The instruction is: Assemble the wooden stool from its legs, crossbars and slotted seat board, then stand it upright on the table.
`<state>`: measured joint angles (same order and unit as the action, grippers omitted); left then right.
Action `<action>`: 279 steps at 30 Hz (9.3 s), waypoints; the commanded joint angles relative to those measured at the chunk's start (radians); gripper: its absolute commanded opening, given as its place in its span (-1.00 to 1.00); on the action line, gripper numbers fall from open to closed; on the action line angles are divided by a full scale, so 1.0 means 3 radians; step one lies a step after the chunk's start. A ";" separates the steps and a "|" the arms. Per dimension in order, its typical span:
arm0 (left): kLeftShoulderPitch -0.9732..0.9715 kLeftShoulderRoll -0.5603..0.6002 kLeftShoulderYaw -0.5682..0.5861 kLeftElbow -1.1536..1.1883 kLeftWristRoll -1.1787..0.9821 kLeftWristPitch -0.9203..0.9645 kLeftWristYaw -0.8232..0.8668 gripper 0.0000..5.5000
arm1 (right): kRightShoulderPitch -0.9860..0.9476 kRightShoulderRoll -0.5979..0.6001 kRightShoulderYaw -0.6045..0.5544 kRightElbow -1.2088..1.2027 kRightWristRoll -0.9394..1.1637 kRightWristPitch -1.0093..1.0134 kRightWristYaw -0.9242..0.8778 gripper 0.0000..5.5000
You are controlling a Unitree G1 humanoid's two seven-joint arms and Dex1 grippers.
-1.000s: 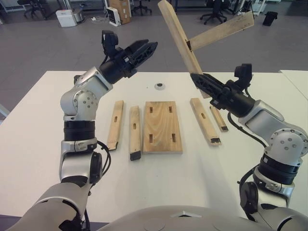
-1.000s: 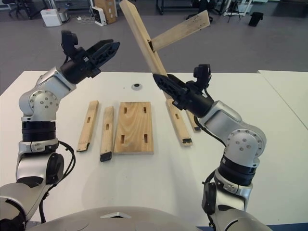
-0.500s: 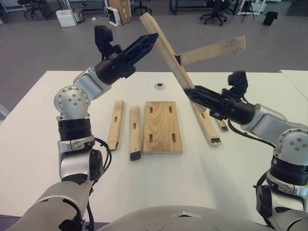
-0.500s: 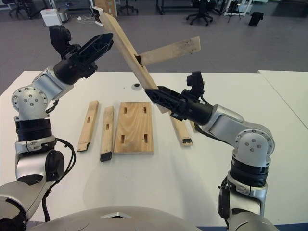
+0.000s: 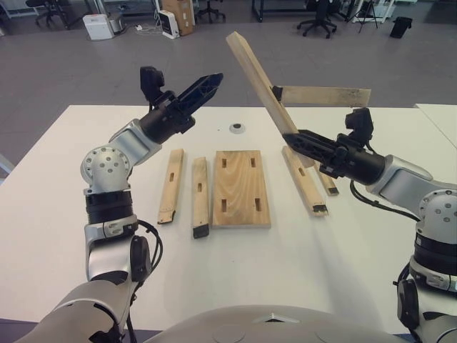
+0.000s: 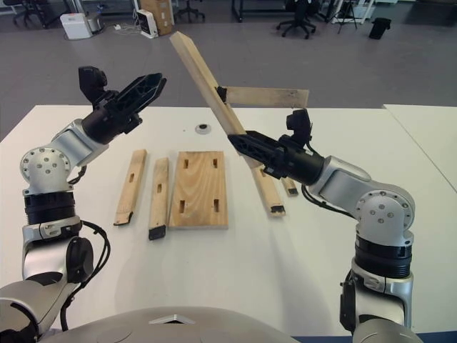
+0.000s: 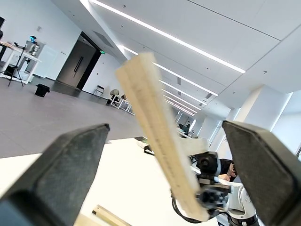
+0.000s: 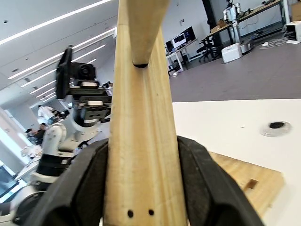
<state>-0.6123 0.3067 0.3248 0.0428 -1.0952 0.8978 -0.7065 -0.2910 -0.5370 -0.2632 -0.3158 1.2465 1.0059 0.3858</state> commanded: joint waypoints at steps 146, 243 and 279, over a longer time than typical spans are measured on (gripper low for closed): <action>-0.0629 0.0736 -0.1665 0.0370 0.2269 -0.1204 -0.1732 -0.57 | -0.1813 -0.0811 0.1855 0.1955 -0.4950 -0.6412 0.1419 -0.52; 0.0967 -0.0869 -0.0124 -0.0310 0.0736 -0.1086 0.1050 -0.41 | 0.0399 0.1421 0.1210 0.0427 -0.3078 -0.2137 -0.1324 -0.86; 0.1231 -0.1036 -0.0244 -0.0503 0.0526 -0.1020 0.1110 -0.41 | 0.0419 0.1943 0.0909 0.0556 -0.3440 -0.2099 -0.1415 -0.86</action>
<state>-0.2499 -0.0055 0.2571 -0.0915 -0.9321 0.5842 -0.3842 -0.1799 0.0461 0.0139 -0.1389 0.2274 0.3760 -0.0327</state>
